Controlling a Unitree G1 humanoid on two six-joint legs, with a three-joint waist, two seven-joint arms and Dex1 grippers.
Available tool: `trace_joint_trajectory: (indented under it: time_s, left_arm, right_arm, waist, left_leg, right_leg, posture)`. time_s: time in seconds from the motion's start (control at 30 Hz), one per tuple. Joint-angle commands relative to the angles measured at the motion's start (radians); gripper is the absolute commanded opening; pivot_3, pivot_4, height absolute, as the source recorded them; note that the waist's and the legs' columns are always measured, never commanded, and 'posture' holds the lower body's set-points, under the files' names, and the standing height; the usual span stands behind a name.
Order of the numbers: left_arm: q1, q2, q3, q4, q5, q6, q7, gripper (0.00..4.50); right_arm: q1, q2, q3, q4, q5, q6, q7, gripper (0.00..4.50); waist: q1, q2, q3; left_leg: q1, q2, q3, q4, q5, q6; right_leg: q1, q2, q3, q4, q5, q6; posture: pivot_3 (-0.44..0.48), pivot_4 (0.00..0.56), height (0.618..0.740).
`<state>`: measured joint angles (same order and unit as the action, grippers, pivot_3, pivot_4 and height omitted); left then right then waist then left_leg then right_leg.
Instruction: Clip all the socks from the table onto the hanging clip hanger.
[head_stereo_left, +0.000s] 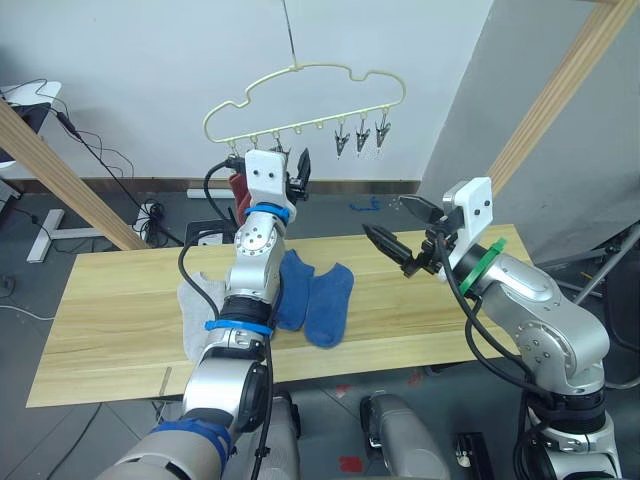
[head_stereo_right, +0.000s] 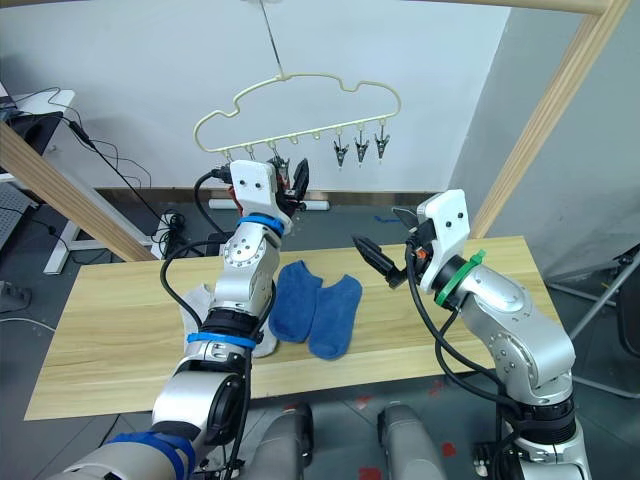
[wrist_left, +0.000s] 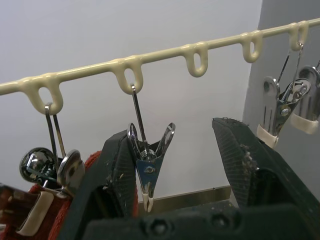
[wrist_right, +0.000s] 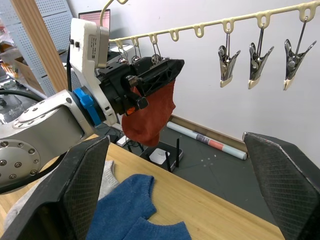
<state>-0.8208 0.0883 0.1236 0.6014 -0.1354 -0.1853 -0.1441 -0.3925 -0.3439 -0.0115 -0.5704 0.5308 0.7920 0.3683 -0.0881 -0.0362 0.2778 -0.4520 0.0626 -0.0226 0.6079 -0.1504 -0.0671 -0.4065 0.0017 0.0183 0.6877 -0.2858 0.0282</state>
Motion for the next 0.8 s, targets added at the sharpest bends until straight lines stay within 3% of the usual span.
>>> trace_joint_trajectory:
  time_s: [0.03, 0.1, 0.2, 0.43, 0.63, 0.8]
  left_arm:
    - [-0.021, -0.002, 0.001, -0.017, 0.0, -0.029, -0.001, 2.69]
    - [-0.021, -0.005, 0.005, -0.017, -0.008, -0.027, -0.005, 2.69]
    - [-0.022, -0.008, 0.01, -0.021, -0.021, -0.023, -0.011, 2.14]
    - [-0.01, -0.006, 0.01, -0.047, -0.036, -0.002, -0.014, 0.32]
    - [0.024, 0.005, 0.01, -0.086, -0.032, 0.023, -0.011, 0.25]
    - [0.053, 0.032, 0.02, -0.173, -0.087, 0.166, -0.057, 0.25]
  right_arm:
    - [0.001, -0.005, -0.017, -0.043, 0.017, -0.012, -0.002, 4.5]
    - [0.002, -0.004, -0.016, -0.042, 0.017, -0.012, -0.002, 4.5]
    - [0.002, -0.003, -0.015, -0.042, 0.018, -0.011, -0.003, 4.5]
    - [0.003, 0.002, -0.012, -0.04, 0.019, -0.011, -0.006, 4.5]
    - [0.008, 0.002, 0.0, -0.029, 0.009, -0.012, -0.004, 4.5]
    - [0.014, -0.042, 0.153, 0.103, -0.154, -0.005, -0.039, 4.5]
  waist:
    - [0.0, 0.0, 0.0]
    - [0.0, 0.0, 0.0]
    - [0.0, 0.0, 0.0]
    - [0.0, 0.0, 0.0]
    - [0.0, 0.0, 0.0]
    - [0.001, 0.0, 0.0]
  left_leg:
    - [0.0, 0.0, 0.0, 0.0, 0.0, 0.0]
    - [0.0, 0.0, 0.0, 0.0, 0.0, 0.0]
    - [0.0, 0.0, 0.0, 0.0, 0.0, 0.0]
    - [0.0, 0.0, 0.0, 0.0, 0.0, 0.0]
    - [0.0, 0.0, 0.0, 0.0, 0.0, 0.0]
    - [0.0, 0.0, 0.0, 0.0, 0.0, 0.0]
  right_leg:
    - [0.0, 0.0, 0.0, 0.0, 0.0, 0.0]
    - [0.0, 0.0, 0.0, 0.0, 0.0, 0.0]
    - [0.0, 0.0, 0.0, 0.0, 0.0, 0.0]
    - [0.0, 0.0, 0.0, 0.0, 0.0, 0.0]
    - [0.0, 0.0, 0.0, 0.0, 0.0, 0.0]
    - [0.0, 0.0, 0.0, 0.0, 0.0, 0.0]
  posture:
    - [-0.21, 0.257, 0.74]
    - [-0.208, 0.258, 0.74]
    - [-0.208, 0.258, 0.74]
    - [-0.201, 0.259, 0.74]
    - [-0.193, 0.26, 0.74]
    - [-0.16, 0.263, 0.74]
